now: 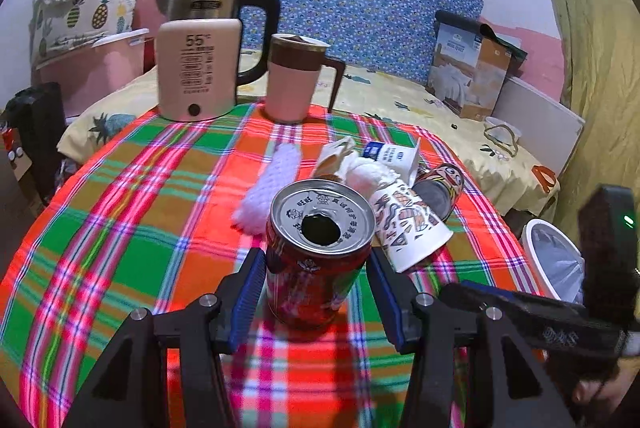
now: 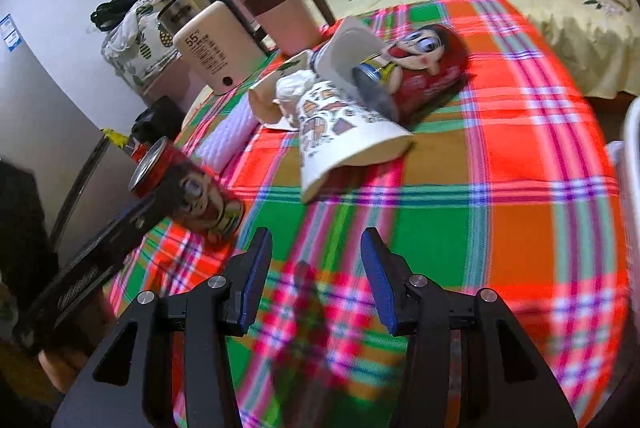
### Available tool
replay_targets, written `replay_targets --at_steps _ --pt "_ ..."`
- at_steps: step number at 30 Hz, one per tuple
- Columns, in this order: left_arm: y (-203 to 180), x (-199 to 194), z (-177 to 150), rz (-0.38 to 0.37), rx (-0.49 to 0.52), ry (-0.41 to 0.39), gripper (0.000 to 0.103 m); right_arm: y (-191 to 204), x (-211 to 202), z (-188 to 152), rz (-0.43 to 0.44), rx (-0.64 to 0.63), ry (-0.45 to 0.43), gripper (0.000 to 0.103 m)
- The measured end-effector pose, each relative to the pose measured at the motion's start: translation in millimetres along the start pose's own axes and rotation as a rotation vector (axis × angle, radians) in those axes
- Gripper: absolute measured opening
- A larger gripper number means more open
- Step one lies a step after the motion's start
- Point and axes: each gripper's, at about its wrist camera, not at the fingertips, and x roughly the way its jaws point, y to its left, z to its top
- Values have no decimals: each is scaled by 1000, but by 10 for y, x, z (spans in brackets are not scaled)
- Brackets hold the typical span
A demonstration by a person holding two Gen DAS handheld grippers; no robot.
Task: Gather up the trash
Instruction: 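Grasp the red can with the left tool while the right tool grasps the patterned paper cup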
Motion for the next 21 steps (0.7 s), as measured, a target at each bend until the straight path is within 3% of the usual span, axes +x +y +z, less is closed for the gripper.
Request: replay_targets --at_steps 11,12,16,21 --pt "130 -80 -50 -8 -9 -9 52 -71 213 180 41 128 -33 48" --pt "127 -79 -56 -9 -8 -9 52 -82 211 174 40 142 -41 45" --pt "113 -82 -69 -9 -2 -11 52 -147 160 133 22 183 -67 19" --pt "90 -102 -97 -6 3 -10 52 -184 33 95 -9 191 -107 15"
